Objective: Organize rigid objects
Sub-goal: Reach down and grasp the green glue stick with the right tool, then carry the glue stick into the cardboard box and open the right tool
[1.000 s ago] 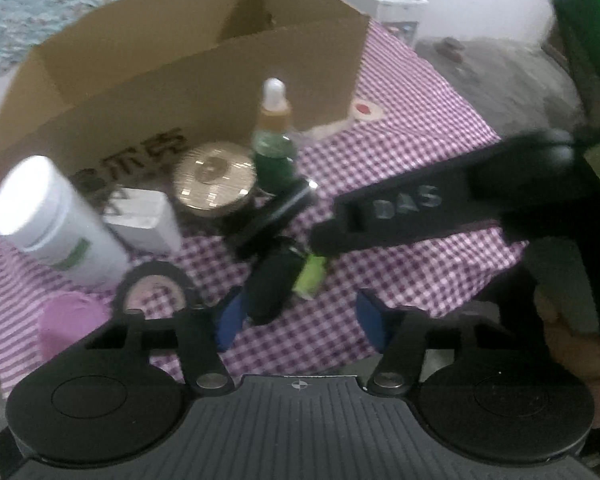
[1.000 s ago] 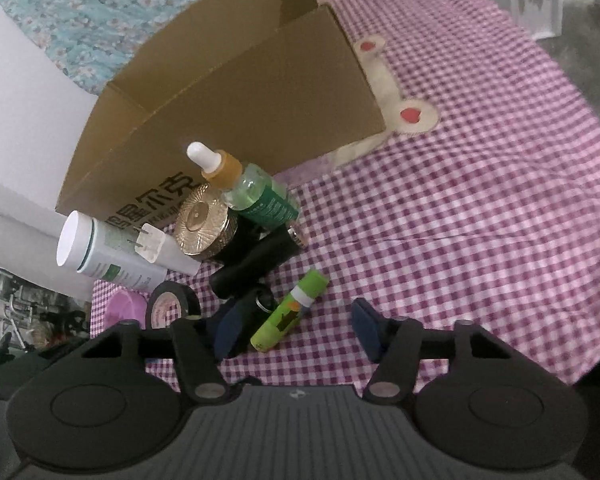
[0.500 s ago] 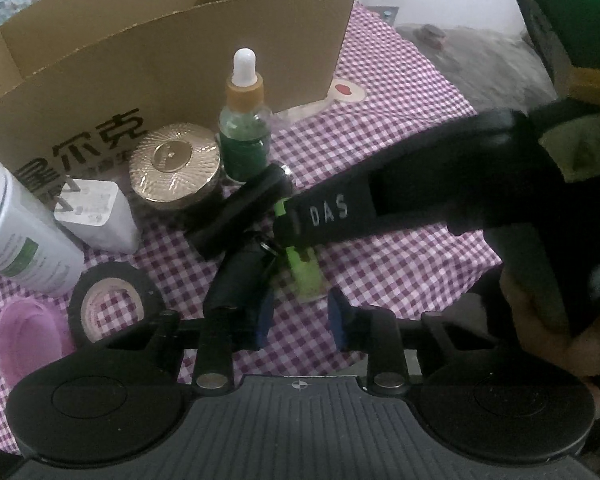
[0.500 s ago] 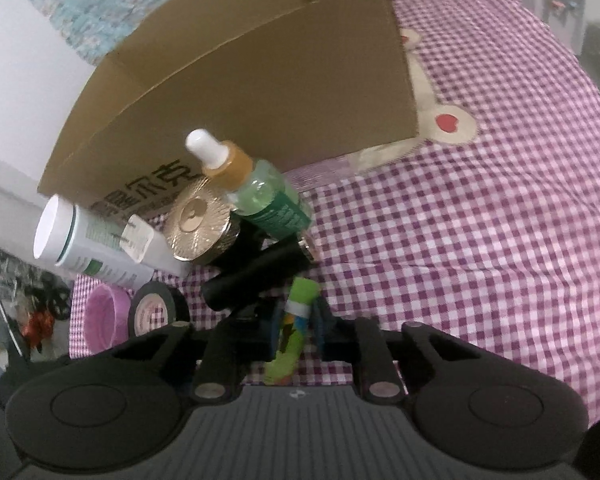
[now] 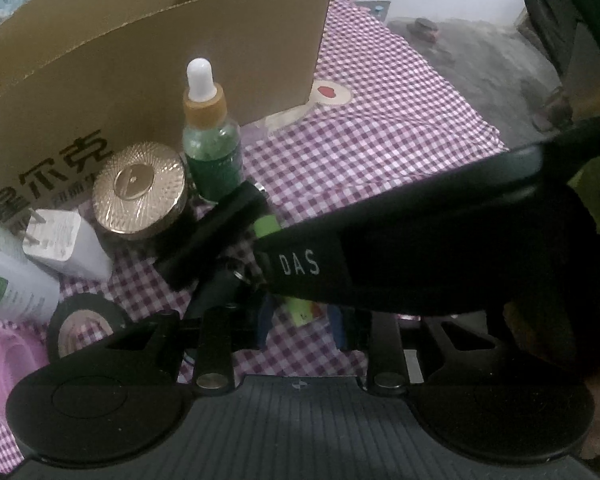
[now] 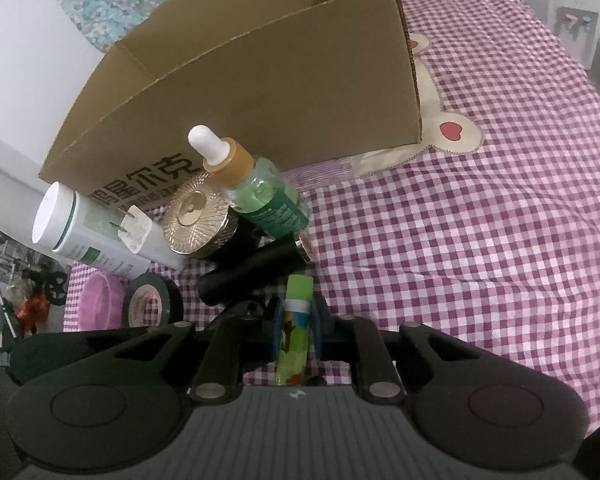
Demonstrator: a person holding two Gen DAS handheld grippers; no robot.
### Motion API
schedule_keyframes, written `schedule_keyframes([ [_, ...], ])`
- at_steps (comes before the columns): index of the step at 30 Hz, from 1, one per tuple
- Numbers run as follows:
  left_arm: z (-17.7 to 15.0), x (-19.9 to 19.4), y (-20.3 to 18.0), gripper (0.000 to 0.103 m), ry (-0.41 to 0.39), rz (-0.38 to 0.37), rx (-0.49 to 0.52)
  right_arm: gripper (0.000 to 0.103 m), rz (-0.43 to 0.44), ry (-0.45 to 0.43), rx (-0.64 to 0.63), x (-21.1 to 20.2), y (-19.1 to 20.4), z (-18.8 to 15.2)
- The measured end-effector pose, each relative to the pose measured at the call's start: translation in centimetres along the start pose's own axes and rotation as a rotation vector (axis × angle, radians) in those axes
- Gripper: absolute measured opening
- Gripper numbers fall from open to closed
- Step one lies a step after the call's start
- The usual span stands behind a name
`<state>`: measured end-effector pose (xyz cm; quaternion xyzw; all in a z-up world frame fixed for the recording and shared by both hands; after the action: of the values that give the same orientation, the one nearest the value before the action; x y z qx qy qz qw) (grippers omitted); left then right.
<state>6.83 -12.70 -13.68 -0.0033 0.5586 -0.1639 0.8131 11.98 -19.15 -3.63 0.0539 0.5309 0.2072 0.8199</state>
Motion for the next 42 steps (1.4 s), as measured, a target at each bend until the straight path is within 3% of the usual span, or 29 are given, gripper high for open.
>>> schedule_keyframes([
  [5,-0.3,-0.6,0.3,0.020,-0.010,0.017,0.005,0.016,0.051,-0.014,0.062,0.0,-0.6,-0.3],
  [11,-0.7,-4.3,-0.5,0.020,-0.045,0.000,0.018,0.016,0.060,-0.054,0.079,-1.9,-0.3,-0.7],
  [18,-0.6,-10.1,-1.1,0.020,-0.175,-0.016,0.040,0.016,0.030,-0.159,-0.002,-6.8,2.6,0.4],
  [24,2.7,-15.8,0.1,0.020,-0.344,0.049,0.021,0.017,0.059,-0.297,-0.148,-11.4,6.8,5.2],
  [29,7.2,-18.0,4.2,0.020,-0.382,0.083,-0.095,0.017,0.131,-0.332,-0.272,-11.3,9.5,11.4],
  [33,11.4,-16.7,9.0,0.020,-0.329,0.084,-0.187,0.016,0.213,-0.272,-0.297,-8.3,9.8,17.0],
  [37,13.3,-14.0,13.8,0.020,-0.218,0.083,-0.278,0.016,0.286,-0.125,-0.224,-2.1,8.3,21.7],
  [42,14.4,-9.2,17.5,0.021,-0.105,0.103,-0.351,0.016,0.336,0.062,-0.113,5.5,6.8,23.9],
])
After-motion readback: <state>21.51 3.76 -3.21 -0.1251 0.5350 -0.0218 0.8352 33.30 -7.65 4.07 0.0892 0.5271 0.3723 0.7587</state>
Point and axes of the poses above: each gripper's, at about its wrist camera, not at the fingertips, and x roughly the way its jaws point, y to its left, z to its top, the point moved 7 cm from there along x, roughly the way its jaws point, and after that the axes turned 15 degrees about -x, right-handed, at the moved point
